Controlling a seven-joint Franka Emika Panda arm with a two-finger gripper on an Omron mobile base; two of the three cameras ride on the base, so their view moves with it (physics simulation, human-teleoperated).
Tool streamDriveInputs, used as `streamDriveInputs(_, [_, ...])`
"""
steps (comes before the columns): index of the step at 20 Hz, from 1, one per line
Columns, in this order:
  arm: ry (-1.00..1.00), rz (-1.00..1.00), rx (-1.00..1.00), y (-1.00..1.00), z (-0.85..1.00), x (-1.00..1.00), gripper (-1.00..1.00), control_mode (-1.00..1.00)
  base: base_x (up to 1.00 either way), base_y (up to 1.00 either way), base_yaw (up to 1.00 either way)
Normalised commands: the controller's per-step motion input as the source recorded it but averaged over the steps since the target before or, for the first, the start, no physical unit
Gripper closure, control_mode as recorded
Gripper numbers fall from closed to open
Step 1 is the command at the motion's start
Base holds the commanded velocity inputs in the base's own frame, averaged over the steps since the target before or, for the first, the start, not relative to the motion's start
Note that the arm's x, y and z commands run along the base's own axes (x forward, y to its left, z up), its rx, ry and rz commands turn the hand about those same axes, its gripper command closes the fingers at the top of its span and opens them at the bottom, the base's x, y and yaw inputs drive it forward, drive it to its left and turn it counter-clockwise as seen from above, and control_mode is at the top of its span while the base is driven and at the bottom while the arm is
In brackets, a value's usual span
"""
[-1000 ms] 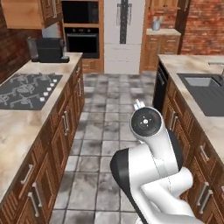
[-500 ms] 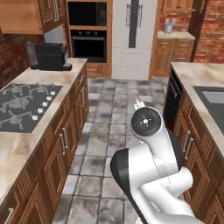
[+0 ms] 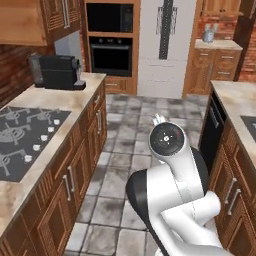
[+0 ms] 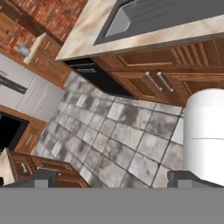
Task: Pick the avocado and bread from the counter and place them on the plate. Then pick the jam from the cabinet and place it next to the plate. Lastly close the cabinet door.
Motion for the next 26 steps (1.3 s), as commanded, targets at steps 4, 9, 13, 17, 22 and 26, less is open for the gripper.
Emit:
streamDriveInputs(4, [0.0,0.0,0.0,0.0,0.0,0.0,-1.0,1.0,0.61,-0.34,0.12])
streamDriveInputs(9, [0.0,0.0,0.0,0.0,0.0,0.0,-1.0,1.0,0.46,-0.33,0.03])
streamDriveInputs(13, [0.0,0.0,0.0,0.0,0.0,0.0,-1.0,1.0,0.49,-0.12,-0.05])
streamDriveInputs(17, [0.0,0.0,0.0,0.0,0.0,0.0,-1.0,1.0,0.63,0.0,-0.08])
streamDriveInputs(22, [0.0,0.0,0.0,0.0,0.0,0.0,-1.0,1.0,0.67,0.0,-0.09])
streamDriveInputs(26, [0.0,0.0,0.0,0.0,0.0,0.0,-1.0,1.0,0.62,0.0,-0.13])
